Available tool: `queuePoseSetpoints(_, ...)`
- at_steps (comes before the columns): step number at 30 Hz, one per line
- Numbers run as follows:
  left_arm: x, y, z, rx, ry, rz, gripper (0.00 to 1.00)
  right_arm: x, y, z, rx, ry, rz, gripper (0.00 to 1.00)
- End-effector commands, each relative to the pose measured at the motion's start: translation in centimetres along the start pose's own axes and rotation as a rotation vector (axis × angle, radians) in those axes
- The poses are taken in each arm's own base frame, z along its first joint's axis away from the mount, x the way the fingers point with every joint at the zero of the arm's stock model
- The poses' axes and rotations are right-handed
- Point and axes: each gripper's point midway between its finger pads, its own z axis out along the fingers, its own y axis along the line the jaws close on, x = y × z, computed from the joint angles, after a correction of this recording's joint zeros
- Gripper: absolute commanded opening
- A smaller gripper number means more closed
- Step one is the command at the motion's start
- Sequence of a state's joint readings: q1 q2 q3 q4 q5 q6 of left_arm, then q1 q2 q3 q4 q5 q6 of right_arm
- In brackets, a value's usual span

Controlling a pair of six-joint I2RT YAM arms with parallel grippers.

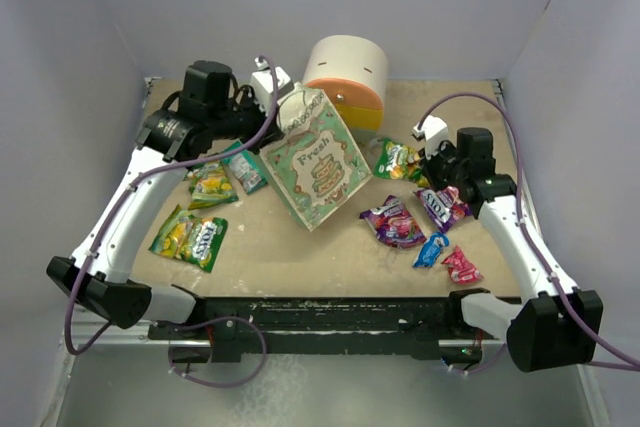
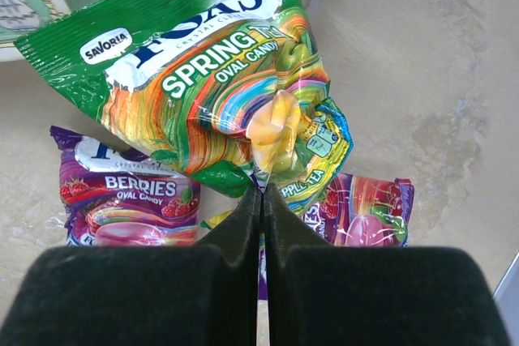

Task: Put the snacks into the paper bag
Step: Adjust the paper bag at the center of the board.

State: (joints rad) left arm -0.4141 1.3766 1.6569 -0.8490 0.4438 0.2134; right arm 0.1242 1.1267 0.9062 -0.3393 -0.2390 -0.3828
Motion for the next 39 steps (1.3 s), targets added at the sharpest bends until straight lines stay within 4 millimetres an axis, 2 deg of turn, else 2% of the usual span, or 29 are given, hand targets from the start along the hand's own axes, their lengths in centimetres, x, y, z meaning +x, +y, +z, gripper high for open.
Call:
queuePoseSetpoints(1,-0.4,0.5,1.3,-0.077,-0.009,-0.010,0.00,-1.7,-0.6,-0.7,0.015,-0.080,0.014,0.00)
queuePoseSetpoints(10,0.5,-0.9,3.6,-0.115,0.034,0.034,0.00,-1.1,-1.4,-0.6,0.029,-0.066,0.028,0.00)
queuePoseSetpoints(16,1.1,-2.8,6.4,-0.058,0.026,0.057,0.03,-0.8,-2.0,-0.7,0.043,-0.059,0.033,0.00)
queuePoseSetpoints(22,1.5,-4.1,8.8,-0.036,0.046,0.055,0.15,-1.1,-2.8,-0.6,0.067,-0.076,0.036,0.00)
queuePoseSetpoints(30,0.4,-6.1,9.7,0.067,-0.009,0.017,0.29,-0.9,-3.0,-0.3,0.070,-0.067,0.038,0.00)
queuePoseSetpoints(34,-0.1,-6.3,10.5,0.085,-0.021,0.013,0.30,-0.8,-3.1,-0.2,0.070,-0.062,0.039,0.00)
queuePoseSetpoints(39,-0.4,-5.6,11.4,0.049,-0.022,0.017,0.23,-0.7,-3.0,-0.2,0.067,-0.061,0.039,0.00)
